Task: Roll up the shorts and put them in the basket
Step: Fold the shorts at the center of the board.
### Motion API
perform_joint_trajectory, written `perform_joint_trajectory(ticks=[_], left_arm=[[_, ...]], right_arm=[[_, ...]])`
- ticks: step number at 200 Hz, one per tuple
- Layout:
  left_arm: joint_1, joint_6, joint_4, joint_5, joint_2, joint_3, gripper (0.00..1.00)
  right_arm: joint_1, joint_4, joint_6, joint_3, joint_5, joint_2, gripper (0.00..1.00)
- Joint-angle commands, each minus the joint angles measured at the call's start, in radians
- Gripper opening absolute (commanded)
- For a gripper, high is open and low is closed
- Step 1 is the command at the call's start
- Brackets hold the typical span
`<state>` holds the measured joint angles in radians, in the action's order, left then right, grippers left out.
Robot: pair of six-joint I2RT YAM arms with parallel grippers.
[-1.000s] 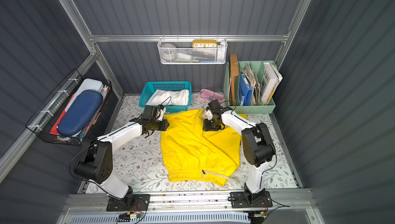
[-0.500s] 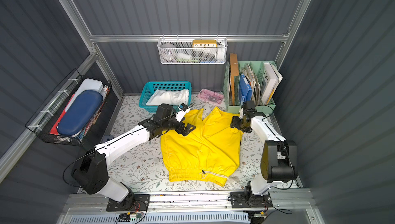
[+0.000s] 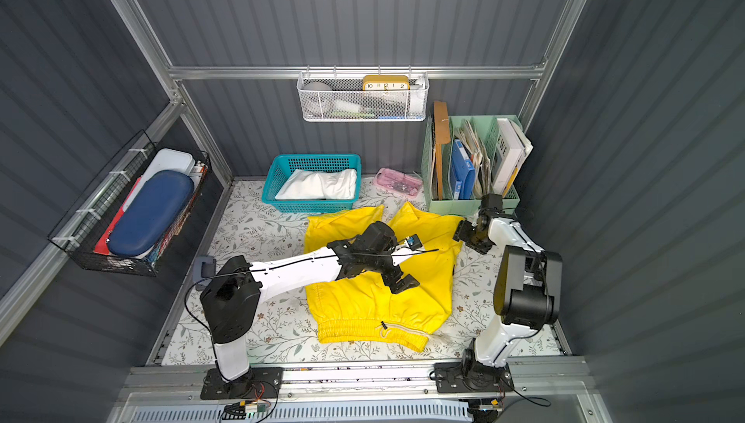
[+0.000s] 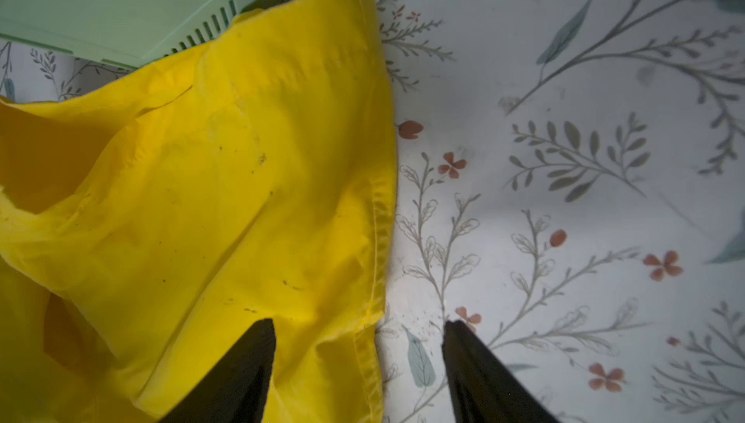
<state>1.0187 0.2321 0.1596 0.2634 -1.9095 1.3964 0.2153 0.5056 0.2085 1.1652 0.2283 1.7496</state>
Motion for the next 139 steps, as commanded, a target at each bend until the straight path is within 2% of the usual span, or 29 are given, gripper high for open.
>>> perform_joint_trajectory(ticks=[1, 54, 139], left_arm=[[0.032, 0.042, 0.028, 0.025, -0.035, 0.043, 0.99], [0.128, 0.082, 0.057, -0.001, -0.118, 0.079, 1.00], [0.207, 0.065, 0.053, 0.086, -0.141, 0.062, 1.00]], right_arm=[[0.007, -0.022, 0.002, 0.042, 0.055, 0.027, 0.71], [0.009, -0.032, 0.002, 0.077, 0.085, 0.086, 0.71], [0.008, -0.031, -0.004, 0.110, 0.093, 0.151, 0.71]])
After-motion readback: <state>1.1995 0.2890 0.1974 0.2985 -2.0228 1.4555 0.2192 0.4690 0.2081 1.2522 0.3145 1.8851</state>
